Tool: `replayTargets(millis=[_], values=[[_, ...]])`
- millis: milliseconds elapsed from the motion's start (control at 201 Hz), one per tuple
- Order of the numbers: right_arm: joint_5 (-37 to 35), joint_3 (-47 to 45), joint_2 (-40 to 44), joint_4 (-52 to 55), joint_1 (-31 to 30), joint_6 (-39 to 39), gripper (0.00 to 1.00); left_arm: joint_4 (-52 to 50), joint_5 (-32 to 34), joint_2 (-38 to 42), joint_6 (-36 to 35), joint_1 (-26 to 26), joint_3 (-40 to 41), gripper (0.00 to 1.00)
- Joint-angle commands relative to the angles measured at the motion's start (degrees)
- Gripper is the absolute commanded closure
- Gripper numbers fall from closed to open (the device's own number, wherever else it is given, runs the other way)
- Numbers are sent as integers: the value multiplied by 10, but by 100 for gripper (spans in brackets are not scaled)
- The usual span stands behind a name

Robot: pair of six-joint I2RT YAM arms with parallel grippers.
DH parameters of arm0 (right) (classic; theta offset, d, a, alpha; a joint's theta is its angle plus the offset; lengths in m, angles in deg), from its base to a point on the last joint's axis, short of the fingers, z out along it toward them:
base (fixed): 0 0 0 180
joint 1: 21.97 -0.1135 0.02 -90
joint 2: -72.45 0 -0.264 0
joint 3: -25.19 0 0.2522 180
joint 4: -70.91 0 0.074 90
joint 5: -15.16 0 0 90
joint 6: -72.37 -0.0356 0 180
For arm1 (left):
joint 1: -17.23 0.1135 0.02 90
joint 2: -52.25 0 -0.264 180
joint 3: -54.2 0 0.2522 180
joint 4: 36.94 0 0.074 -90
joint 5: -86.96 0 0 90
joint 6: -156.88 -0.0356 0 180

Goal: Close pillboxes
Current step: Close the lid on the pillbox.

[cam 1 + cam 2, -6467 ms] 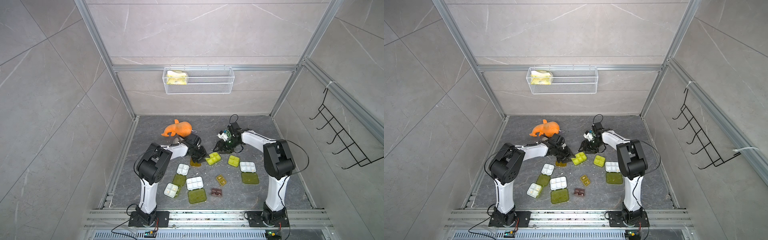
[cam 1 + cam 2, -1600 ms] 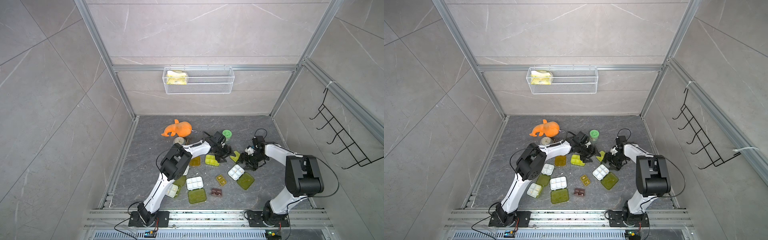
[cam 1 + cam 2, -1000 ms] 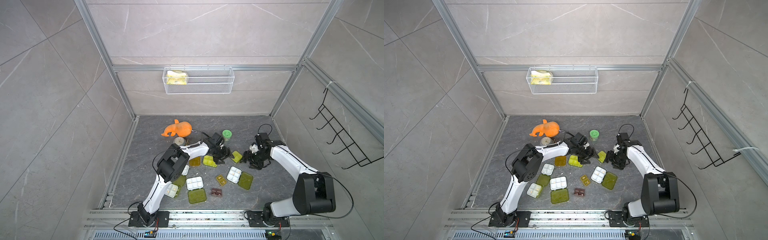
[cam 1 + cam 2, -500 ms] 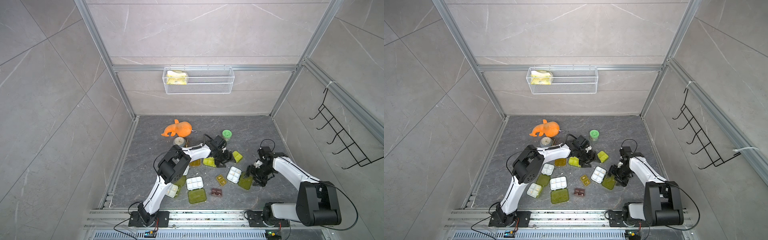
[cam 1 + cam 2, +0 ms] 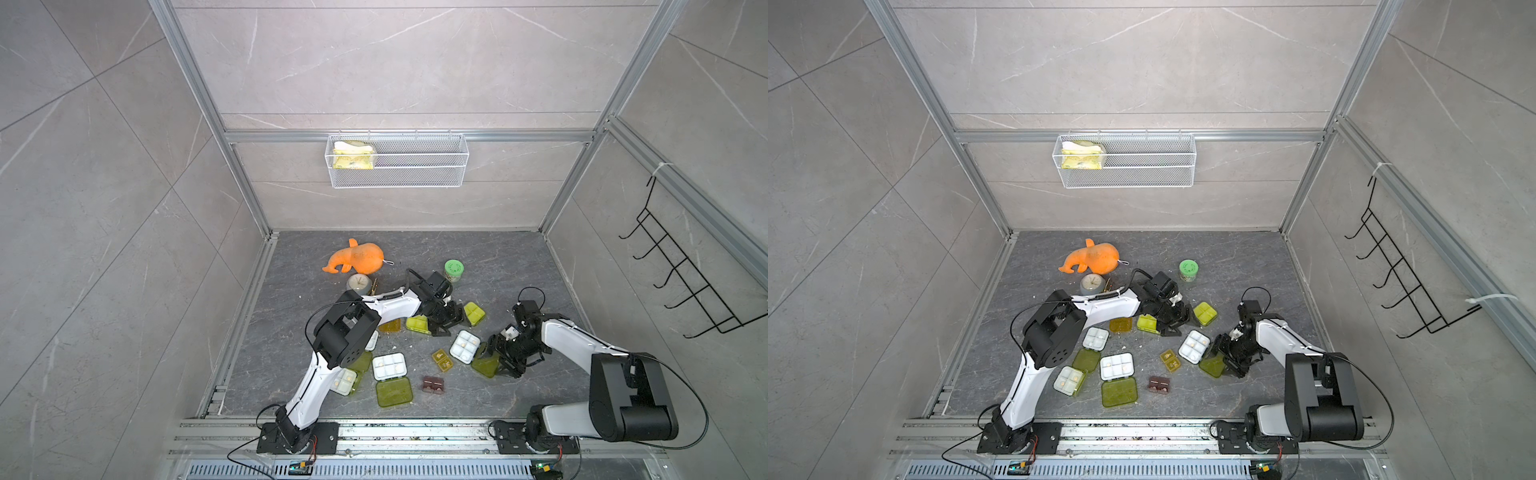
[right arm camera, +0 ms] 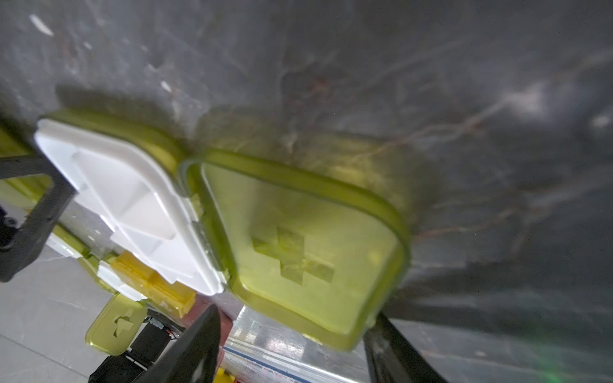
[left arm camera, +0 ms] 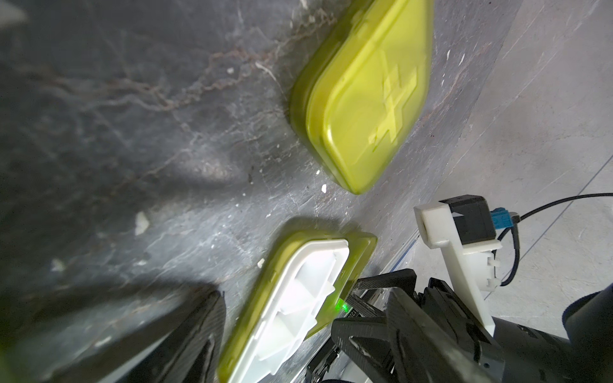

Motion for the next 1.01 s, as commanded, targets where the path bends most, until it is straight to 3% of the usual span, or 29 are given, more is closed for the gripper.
replayTargets(millis=[0, 388, 1001], values=[[22, -34, -6, -77, 0, 1, 31, -2, -6, 28, -5, -3, -4, 22], [74, -38, 43, -116, 0, 1, 31, -2, -6, 19, -4, -3, -13, 22], [66, -14, 96, -60, 0, 15, 31, -15, -8, 6, -9, -3, -34, 22]])
